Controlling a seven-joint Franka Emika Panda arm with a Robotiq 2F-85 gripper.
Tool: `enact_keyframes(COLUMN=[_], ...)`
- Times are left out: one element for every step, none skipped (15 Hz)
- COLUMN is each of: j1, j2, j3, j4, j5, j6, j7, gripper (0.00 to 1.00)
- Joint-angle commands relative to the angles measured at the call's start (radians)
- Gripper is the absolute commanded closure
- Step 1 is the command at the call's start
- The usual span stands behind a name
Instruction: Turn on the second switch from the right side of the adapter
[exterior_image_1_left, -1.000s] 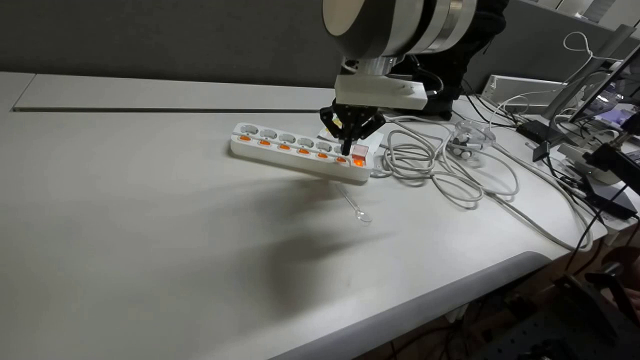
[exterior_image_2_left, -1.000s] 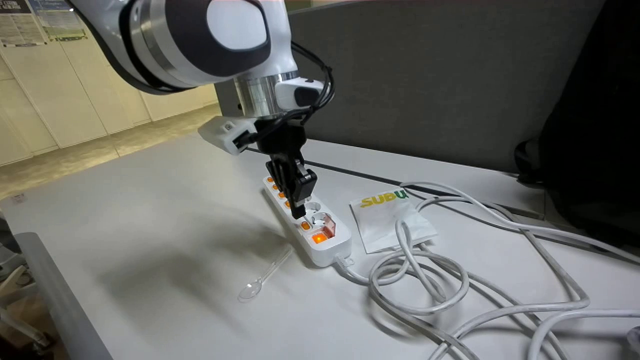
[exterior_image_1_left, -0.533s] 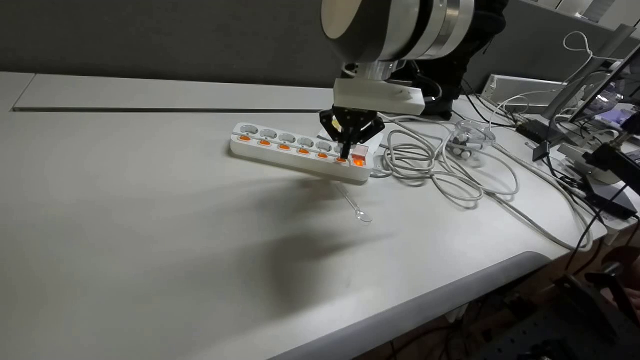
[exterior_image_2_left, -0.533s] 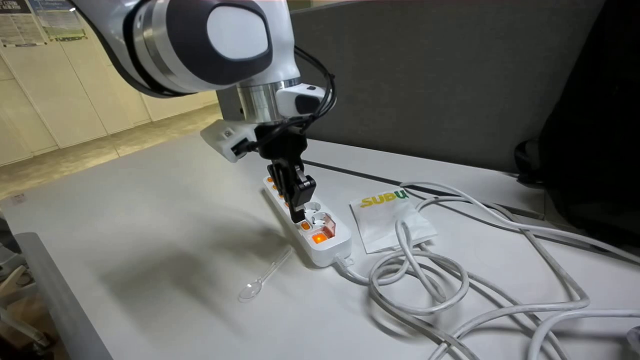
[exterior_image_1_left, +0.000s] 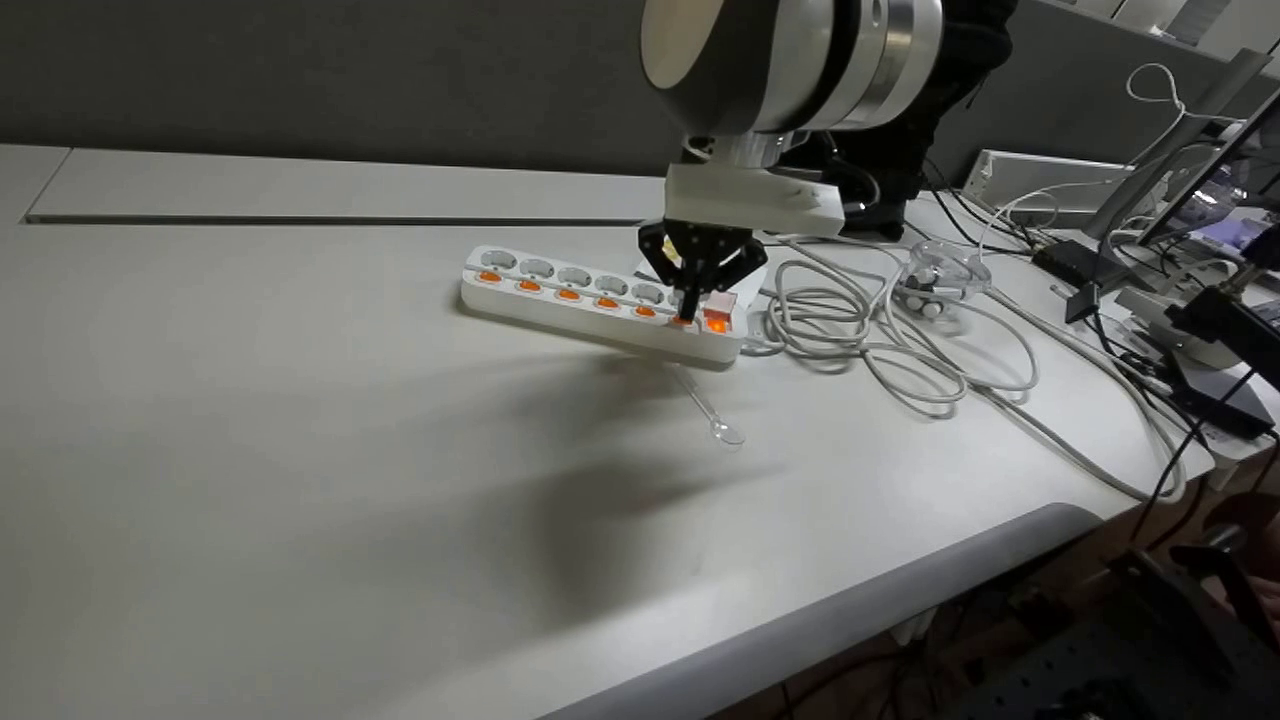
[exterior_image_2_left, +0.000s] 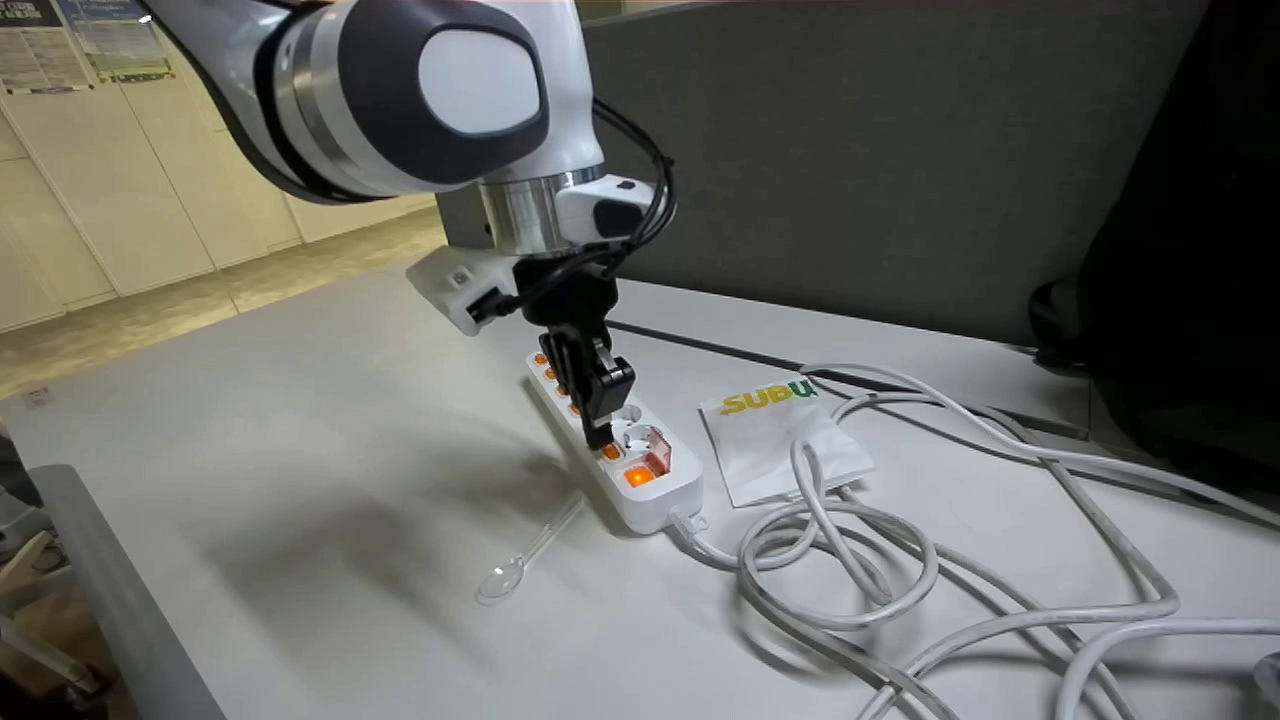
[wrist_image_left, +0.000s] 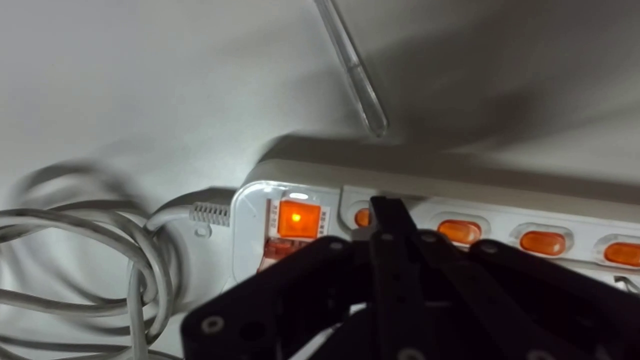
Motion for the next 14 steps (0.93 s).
enact_keyframes(j1=[-0.002, -0.004, -0.005, -0.005, -0.007, -0.008, -0.009, -0.011, -0.012, -0.012, -0.013, -0.013, -0.013, -0.013], j2=[0.016, 0.017, 0.017, 0.018, 0.02, 0.022, 0.024, 0.028, 0.031, 0.035, 0.039, 0.044, 0.048, 0.051], j3=[-0.003, -0.002, -0.002, -0.002, -0.001, 0.0, 0.0, 0.002, 0.002, 0.003, 0.004, 0.005, 0.005, 0.007], j4=[0.025, 0.027, 0.029, 0.031, 0.034, 0.038, 0.042, 0.047, 0.05, 0.052, 0.055, 0.058, 0.06, 0.061], j5=[0.016, 0.019, 0.02, 0.023, 0.026, 0.029, 0.03, 0.034, 0.035, 0.037, 0.039, 0.042, 0.045, 0.05], j6=[0.002, 0.001, 0.0, 0.0, -0.001, -0.003, -0.004, -0.008, -0.009, -0.01, -0.011, -0.012, -0.012, -0.013], j7=[0.012, 0.01, 0.01, 0.009, 0.008, 0.007, 0.006, 0.005, 0.004, 0.004, 0.003, 0.001, 0.001, 0.0], gripper=[1.0, 1.0, 1.0, 1.0, 1.0, 1.0, 1.0, 1.0, 1.0, 1.0, 1.0, 1.0, 1.0, 1.0])
